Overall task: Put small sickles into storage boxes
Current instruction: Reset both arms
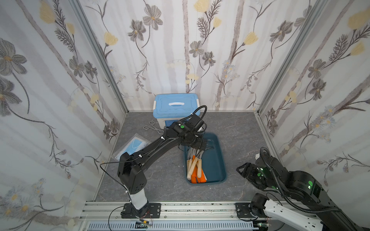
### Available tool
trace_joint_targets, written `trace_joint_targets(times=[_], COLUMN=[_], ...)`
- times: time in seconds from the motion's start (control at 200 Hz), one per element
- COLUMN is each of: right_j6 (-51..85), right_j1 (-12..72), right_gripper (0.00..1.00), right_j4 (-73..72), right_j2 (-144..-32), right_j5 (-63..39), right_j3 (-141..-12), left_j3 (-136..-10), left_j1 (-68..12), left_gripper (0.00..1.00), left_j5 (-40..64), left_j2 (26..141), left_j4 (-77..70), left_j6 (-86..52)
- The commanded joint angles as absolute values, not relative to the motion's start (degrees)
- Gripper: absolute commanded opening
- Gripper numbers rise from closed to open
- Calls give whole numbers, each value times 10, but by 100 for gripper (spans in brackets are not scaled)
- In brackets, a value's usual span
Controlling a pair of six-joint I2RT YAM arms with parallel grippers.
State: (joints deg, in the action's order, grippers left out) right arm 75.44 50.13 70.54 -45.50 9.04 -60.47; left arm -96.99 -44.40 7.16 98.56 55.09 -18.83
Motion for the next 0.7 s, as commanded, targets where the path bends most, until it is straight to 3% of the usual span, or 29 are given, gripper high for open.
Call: trace_joint_targets(times=[0.0, 0.33, 0.465, 0.52, 0.694], right_j6=[764, 754, 741, 730, 663], right_j1=[500, 495, 491, 485, 448], right_gripper=[70, 76, 85, 99, 100], right_j4=[680, 655, 650, 646, 624], right_j2=[-445, -439, -450, -456, -488], right_j5=[136, 141, 159, 164, 142], right_j3=[-605, -579, -591, -598, -616], left_j3=[-974, -956, -943, -936, -929], left_j1=[-424, -319, -304, -303, -275], left_gripper=[100, 100, 100, 100, 100], left_j5=[34, 15, 3, -4, -12], left_j2=[965, 895, 858, 840, 802], left_j4=[555, 564, 555, 548, 551], left_j6=[-152, -110, -82, -71, -66])
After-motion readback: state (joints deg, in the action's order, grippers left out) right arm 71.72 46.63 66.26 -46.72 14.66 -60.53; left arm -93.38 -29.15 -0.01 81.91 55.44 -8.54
